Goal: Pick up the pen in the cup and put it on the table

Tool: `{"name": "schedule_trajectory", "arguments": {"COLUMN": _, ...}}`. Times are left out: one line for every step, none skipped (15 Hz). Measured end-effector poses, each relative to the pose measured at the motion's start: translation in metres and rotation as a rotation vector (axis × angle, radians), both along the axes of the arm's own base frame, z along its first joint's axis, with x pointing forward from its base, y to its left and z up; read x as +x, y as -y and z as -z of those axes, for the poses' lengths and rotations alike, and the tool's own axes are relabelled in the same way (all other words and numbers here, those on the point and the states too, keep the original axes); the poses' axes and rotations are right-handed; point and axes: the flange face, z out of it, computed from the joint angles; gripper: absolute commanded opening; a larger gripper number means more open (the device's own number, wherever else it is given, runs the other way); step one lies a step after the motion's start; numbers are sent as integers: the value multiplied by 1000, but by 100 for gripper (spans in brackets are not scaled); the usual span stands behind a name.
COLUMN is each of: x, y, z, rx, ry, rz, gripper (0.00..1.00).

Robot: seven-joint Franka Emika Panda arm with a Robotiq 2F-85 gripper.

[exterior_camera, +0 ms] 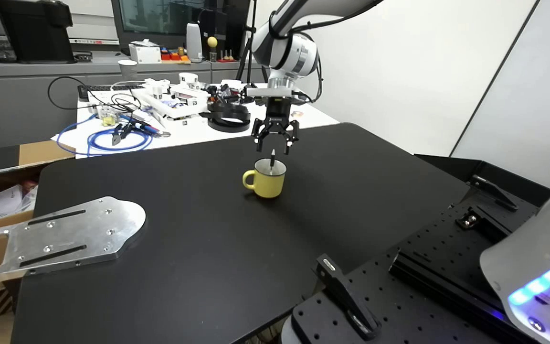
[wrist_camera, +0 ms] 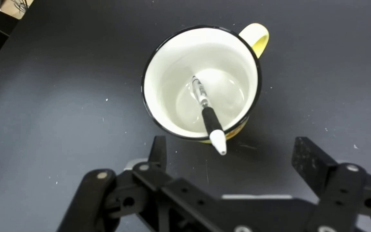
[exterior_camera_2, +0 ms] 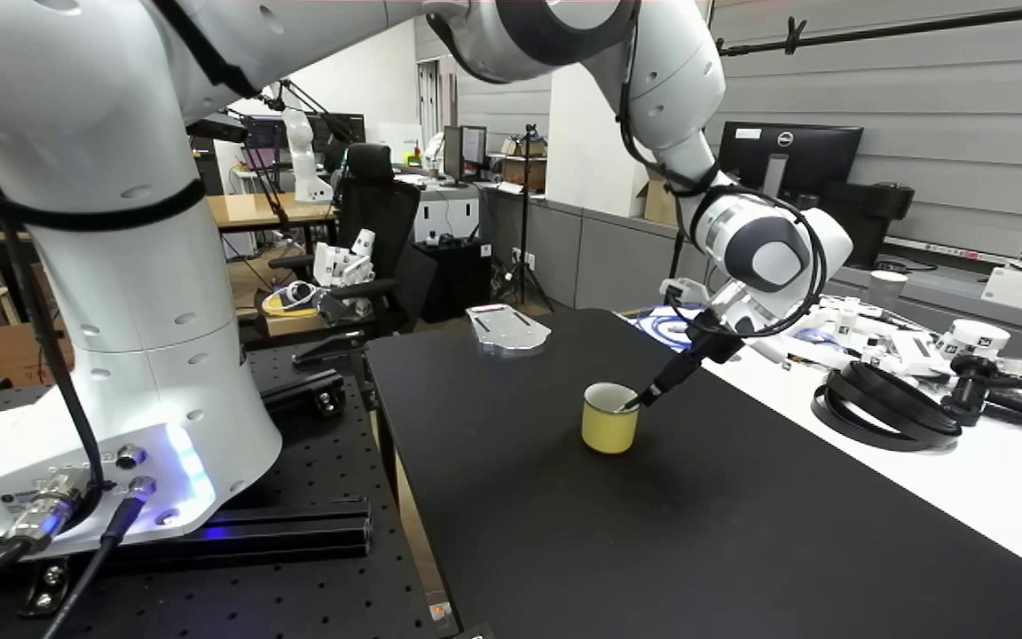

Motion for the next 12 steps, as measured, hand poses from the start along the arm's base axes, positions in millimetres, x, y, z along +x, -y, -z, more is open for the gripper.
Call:
{"name": "schedule_trajectory", "arguments": {"x": 0, "y": 0, "z": 0, "rx": 1, "ry": 0, "rz": 1, "gripper": 74}}
{"name": "schedule_trajectory", "arguments": {"x": 0, "y": 0, "z": 0, "rx": 1, "ry": 0, "rz": 1, "gripper": 71}}
{"name": "schedule_trajectory", "arguments": {"x": 0, "y": 0, "z": 0, "rx": 1, "ry": 0, "rz": 1, "gripper": 71}}
{"name": "schedule_trajectory", "arguments": {"x": 0, "y": -1, "z": 0, "rx": 2, "ry": 0, "rz": 1, "gripper": 64}}
{"name": "schedule_trajectory", "arguments": {"x": 0, "y": -1, "z": 0, "rx": 2, "ry": 1, "rz": 1, "gripper": 57}}
{"name": "schedule_trajectory", "arguments": {"x": 0, "y": -1, "z": 0, "rx": 2, "ry": 1, "rz": 2, "gripper": 48}}
{"name": "schedule_trajectory", "arguments": {"x": 0, "y": -1, "z": 0, "rx": 2, "ry": 1, "rz": 2, "gripper": 42}}
{"name": "schedule_trajectory", "arguments": {"x": 0, "y": -1, "z": 0, "rx": 2, "ry": 1, "rz": 2, "gripper": 34}}
{"name": "schedule_trajectory", "arguments": {"x": 0, "y": -1, "z": 0, "rx": 2, "ry": 1, "rz": 2, "gripper": 28}}
{"name": "schedule_trajectory", "arguments": {"x": 1, "y": -1, "z": 0, "rx": 2, "ry": 1, "rz": 3, "gripper": 22}}
{"name": "schedule_trajectory", "arguments": {"x": 1, "y": -1, "z": -1, "rx": 2, "ry": 1, "rz": 3, "gripper": 14}}
{"name": "schedule_trajectory", "arguments": {"x": 1, "y": -1, "z": -1, "rx": 2, "ry": 1, "rz": 3, "gripper": 8}}
